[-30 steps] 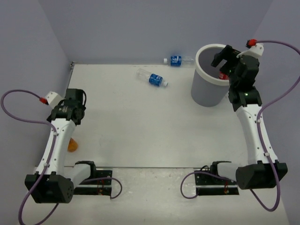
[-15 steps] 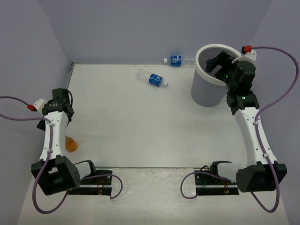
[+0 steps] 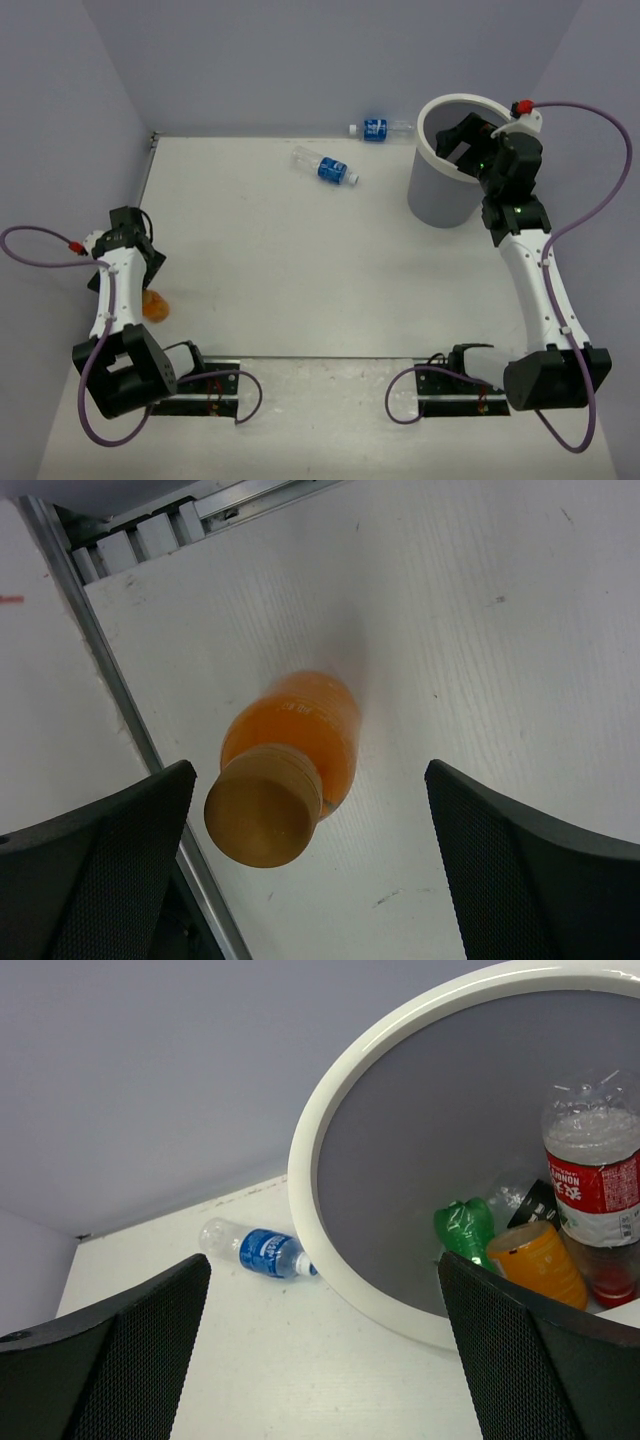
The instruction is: Put the plastic bottles in the bin
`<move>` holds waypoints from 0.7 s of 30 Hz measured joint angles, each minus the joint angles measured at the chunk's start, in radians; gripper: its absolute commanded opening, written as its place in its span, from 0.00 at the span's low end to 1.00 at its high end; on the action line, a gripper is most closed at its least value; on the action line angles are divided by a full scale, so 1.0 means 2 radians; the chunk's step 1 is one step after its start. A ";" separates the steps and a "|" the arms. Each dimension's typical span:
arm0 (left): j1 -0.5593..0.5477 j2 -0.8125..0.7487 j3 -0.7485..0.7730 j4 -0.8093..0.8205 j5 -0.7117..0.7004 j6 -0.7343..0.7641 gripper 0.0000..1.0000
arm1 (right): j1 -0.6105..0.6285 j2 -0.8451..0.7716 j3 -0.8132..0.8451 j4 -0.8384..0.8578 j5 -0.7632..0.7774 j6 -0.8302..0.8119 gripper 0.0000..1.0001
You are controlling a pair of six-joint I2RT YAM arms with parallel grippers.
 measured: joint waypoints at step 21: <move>0.000 0.009 0.000 0.005 0.001 0.001 0.10 | 0.000 -0.006 -0.001 -0.002 0.000 0.000 0.99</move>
